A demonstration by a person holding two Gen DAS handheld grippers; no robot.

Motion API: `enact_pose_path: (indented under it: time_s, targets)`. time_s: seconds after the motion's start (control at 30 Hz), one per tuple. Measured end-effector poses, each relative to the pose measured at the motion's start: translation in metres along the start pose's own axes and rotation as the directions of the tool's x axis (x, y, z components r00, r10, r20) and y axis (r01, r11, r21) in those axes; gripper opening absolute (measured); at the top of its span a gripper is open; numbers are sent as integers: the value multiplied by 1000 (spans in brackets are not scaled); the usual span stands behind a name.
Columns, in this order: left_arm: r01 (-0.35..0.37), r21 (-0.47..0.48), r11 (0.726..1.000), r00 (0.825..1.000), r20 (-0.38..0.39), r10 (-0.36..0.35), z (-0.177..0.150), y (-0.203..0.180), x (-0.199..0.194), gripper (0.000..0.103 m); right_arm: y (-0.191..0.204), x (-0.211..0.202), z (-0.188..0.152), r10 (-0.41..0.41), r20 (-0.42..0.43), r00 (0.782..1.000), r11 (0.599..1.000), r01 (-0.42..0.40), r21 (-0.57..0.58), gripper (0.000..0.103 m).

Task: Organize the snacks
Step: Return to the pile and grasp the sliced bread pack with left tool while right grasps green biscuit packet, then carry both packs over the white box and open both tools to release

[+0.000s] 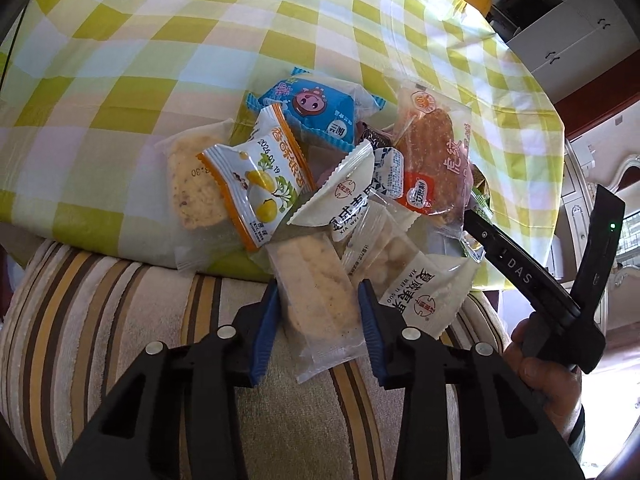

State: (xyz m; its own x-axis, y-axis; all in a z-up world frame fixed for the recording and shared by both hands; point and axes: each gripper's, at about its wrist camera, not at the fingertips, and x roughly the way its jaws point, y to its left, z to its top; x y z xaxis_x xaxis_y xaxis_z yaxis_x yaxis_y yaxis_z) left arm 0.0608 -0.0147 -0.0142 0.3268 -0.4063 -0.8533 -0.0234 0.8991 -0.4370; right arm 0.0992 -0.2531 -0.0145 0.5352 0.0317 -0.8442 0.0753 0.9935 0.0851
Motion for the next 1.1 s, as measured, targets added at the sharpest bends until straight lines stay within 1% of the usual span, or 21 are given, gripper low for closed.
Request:
enact_pose_path:
  time_s: [0.1, 0.27, 0.57, 0.73, 0.9, 1.1]
  targets:
    - [39, -14, 999, 999, 10, -39, -4, 6, -7, 37, -2, 0, -1, 8, -6, 1000, 1000, -8, 14, 39]
    - [58, -23, 998, 998, 29, -58, -12, 10, -18, 37, -6, -9, -4, 14, 12, 1000, 999, -14, 31, 38]
    - [65, -28, 997, 997, 48, -64, -20, 11, -32, 37, -13, -28, -12, 40, 24, 999, 997, -42, 61, 37]
    - [57, -35, 998, 997, 61, -55, -24, 11, -39, 37, -21, -39, -15, 55, 35, 998, 994, -58, 90, 37]
    - [51, -19, 999, 994, 93, -49, -22, 7, -51, 37, -31, -50, -16, 74, 47, 996, 990, -79, 116, 37]
    - [67, 33, 997, 990, 120, -71, -13, -15, -57, 37, -55, -66, -20, 73, 68, 995, 982, -84, 169, 37]
